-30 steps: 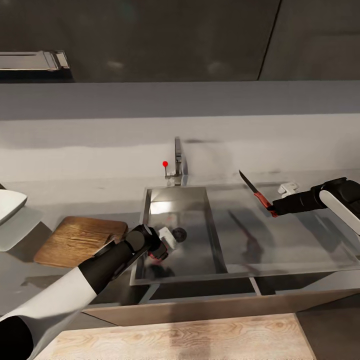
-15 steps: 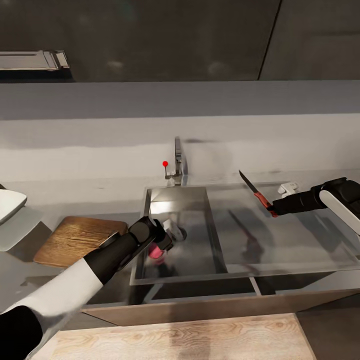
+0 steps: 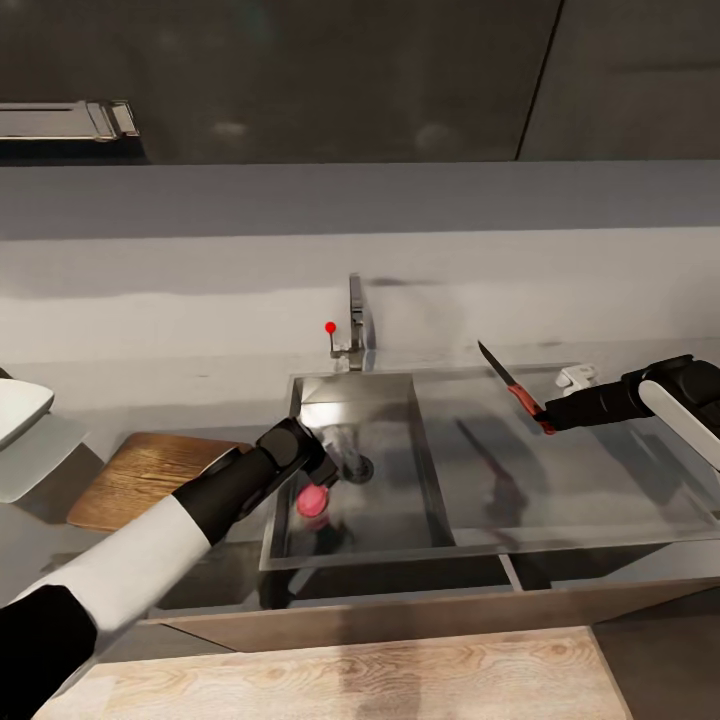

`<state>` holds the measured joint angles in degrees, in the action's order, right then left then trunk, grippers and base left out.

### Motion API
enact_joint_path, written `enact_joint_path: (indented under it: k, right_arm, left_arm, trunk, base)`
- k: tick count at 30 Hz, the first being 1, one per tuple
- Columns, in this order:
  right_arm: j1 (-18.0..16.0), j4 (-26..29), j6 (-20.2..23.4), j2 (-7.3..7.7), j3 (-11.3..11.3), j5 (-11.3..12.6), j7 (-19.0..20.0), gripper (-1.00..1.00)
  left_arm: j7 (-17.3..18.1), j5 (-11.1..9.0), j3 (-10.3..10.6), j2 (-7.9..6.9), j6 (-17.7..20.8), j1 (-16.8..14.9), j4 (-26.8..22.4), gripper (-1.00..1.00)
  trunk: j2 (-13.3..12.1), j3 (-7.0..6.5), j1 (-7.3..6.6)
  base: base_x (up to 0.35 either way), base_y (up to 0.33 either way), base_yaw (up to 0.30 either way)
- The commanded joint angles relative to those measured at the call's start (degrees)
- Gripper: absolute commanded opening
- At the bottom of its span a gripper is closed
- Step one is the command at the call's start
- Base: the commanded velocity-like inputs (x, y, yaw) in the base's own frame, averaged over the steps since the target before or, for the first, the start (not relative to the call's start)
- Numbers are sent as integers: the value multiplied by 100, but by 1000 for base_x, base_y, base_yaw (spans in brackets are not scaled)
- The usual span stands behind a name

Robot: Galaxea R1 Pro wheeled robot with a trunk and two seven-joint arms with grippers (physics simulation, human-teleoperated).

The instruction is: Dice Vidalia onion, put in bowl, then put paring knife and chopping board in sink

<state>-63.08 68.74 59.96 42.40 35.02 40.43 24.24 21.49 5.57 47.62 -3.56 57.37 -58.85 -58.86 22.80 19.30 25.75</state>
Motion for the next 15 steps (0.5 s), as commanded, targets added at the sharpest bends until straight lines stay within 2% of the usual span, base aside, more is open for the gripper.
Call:
enact_joint_path:
  k: [1,15]
  right_arm:
    - [-11,0,4,5,14,-53,63,-100]
    - [-11,0,4,5,14,-53,63,-100]
  left_arm:
    - [48,58,16,-17,11,-13,1,100]
    - [48,58,19,-35,5,-21,464,100]
  trunk:
    - [12,11,4]
    - [12,38,4]
  base:
    - [0,0,0]
    - [0,0,0]
